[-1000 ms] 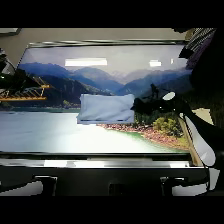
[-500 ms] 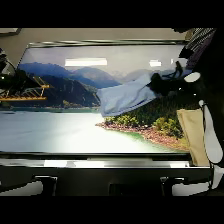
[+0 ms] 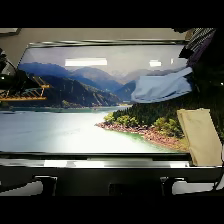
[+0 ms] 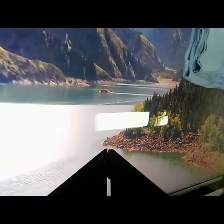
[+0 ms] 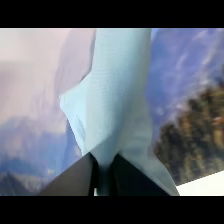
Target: Fold the clothes and pants, and hang the long-sleeved shirts on hangers.
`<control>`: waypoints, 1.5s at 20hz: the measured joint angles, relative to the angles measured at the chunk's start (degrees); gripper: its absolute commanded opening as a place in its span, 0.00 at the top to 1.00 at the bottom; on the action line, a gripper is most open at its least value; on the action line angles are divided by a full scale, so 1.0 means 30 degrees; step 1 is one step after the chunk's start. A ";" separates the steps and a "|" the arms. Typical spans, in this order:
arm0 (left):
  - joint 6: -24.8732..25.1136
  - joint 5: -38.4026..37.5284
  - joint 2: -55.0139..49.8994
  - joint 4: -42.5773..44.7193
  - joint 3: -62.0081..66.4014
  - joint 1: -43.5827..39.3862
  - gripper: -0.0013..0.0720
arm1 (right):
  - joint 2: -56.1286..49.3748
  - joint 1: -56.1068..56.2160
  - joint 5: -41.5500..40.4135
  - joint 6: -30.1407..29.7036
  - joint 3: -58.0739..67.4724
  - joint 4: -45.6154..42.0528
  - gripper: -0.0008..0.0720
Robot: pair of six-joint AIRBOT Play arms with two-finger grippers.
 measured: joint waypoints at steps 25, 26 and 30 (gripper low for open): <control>0.0430 -0.0007 0.0000 0.0612 0.0000 -0.0087 0.95 | 0.6207 -0.4277 0.7235 1.1497 0.0182 -1.1446 0.94; 0.0430 -0.0007 0.0000 0.0627 0.0000 -0.0117 0.95 | 0.6251 -0.4269 0.7949 1.1599 0.0175 -1.1919 0.94; 0.0430 0.0000 0.0000 0.0670 0.0000 -0.0160 0.95 | 0.6419 -0.3388 1.0142 1.1628 -0.0321 -1.4294 0.94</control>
